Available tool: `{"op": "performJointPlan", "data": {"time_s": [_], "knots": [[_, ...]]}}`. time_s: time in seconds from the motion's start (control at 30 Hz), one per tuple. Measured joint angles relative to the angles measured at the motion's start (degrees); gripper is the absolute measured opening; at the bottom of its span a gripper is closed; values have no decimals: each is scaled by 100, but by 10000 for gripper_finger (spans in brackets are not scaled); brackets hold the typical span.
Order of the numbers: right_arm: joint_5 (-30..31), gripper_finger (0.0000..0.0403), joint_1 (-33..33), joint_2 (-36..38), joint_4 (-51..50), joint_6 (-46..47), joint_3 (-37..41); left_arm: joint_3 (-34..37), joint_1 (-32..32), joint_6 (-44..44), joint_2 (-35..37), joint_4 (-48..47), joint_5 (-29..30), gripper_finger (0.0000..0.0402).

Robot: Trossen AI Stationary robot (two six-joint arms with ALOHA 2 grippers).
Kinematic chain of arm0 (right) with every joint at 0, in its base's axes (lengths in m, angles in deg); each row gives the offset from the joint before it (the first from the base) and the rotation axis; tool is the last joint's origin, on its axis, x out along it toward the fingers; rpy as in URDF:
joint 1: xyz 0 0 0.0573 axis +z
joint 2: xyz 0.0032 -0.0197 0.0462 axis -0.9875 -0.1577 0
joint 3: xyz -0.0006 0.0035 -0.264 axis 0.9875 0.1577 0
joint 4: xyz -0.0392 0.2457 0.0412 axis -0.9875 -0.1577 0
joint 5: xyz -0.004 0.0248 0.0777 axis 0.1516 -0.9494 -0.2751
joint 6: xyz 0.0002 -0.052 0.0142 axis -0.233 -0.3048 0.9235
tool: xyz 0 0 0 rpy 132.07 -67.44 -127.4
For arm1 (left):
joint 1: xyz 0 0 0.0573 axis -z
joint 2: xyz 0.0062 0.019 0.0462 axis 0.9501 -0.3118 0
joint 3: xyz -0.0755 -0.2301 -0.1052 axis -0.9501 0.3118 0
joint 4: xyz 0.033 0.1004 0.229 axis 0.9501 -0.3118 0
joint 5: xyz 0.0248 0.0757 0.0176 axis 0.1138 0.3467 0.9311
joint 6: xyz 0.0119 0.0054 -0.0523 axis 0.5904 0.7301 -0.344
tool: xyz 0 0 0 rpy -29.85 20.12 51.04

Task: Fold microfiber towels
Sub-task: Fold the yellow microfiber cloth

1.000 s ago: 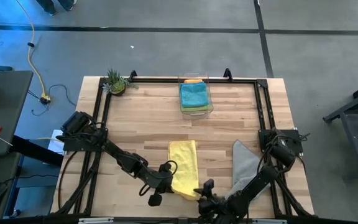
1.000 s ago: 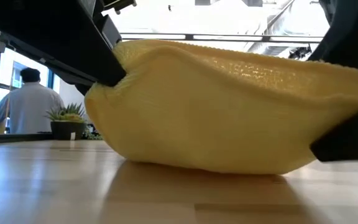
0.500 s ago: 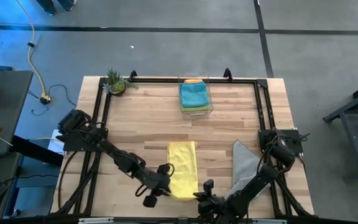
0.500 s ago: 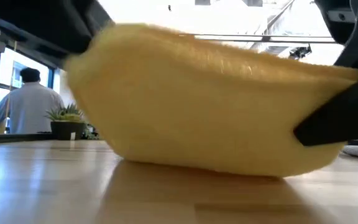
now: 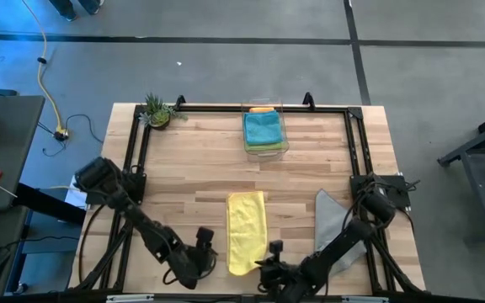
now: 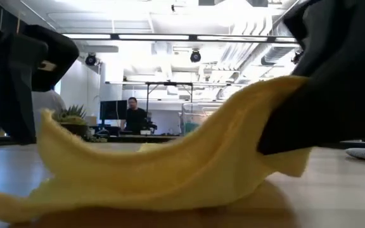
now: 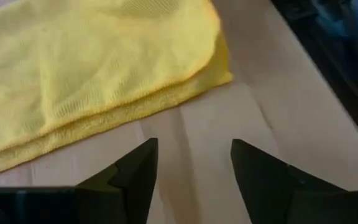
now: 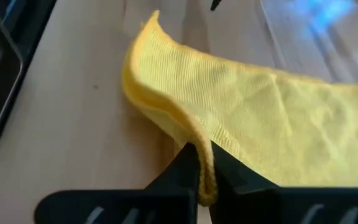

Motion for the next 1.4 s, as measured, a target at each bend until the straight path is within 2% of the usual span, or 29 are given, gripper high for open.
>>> {"op": "performJointPlan", "data": {"time_s": [0.23,0.37,0.47,0.63,0.83,0.9,1.03,1.2,1.4], "knots": [[-403,1,-243,73,-12,529,0,-19,131,-13,-85,-31,499,202],[-420,0,-379,399,-396,689,0,-25,164,100,242,-204,691,199],[-654,0,-551,642,-729,828,0,1,164,103,523,-462,846,188],[-1149,0,-900,882,-969,885,-2,273,186,86,1032,-482,851,132],[-1286,0,-1334,1212,-1434,1004,-2,1063,207,-476,1841,-335,1130,25],[-1327,0,-1478,1346,-1642,1053,-2,1312,205,-630,2088,-166,1215,7],[-1552,0,-1831,1532,-2028,1190,4,1704,207,-958,2466,92,1619,15],[-1859,0,-2279,1526,-2166,1033,97,2086,203,-1482,2646,330,2115,2],[-2091,0,-2707,1519,-2269,756,214,2317,192,-1807,2643,481,2237,1]]}}
